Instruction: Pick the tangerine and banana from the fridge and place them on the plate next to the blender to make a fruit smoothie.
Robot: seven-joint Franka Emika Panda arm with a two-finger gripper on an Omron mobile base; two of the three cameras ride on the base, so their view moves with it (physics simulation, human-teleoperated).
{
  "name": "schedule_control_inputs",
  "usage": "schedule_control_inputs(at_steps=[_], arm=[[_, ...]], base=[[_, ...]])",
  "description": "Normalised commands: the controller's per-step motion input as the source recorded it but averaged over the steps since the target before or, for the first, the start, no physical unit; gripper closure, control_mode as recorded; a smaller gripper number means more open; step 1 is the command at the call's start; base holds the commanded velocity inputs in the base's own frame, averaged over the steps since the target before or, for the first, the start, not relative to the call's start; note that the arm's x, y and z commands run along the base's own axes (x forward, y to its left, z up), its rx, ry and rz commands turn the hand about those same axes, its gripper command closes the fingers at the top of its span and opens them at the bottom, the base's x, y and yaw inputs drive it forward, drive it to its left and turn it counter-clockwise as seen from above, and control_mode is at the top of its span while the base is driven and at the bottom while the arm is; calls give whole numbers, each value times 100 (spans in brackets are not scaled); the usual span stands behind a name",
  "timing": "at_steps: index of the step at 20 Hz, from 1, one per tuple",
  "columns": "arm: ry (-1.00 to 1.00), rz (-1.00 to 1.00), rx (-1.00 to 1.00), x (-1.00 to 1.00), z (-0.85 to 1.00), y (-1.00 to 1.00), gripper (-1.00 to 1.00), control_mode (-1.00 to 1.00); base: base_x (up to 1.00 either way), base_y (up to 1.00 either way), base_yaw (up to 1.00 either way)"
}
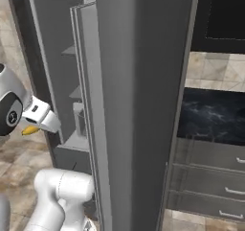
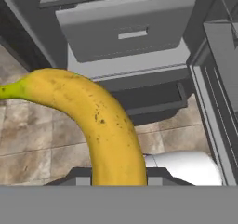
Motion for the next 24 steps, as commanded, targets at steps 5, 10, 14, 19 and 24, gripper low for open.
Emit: schedule_control_inputs(at_steps=[5,10,14,19,24], arm=[[0,0,0,0,0,0,100,100],[0,0,0,0,0,0,100,100],[0,0,0,0,0,0,100,100],[0,0,0,0,0,0,100,100],[0,0,0,0,0,0,100,100]], base=[[-98,16,43],[-69,50,65],[-46,47,85],[-25,36,97],[-13,20,100]])
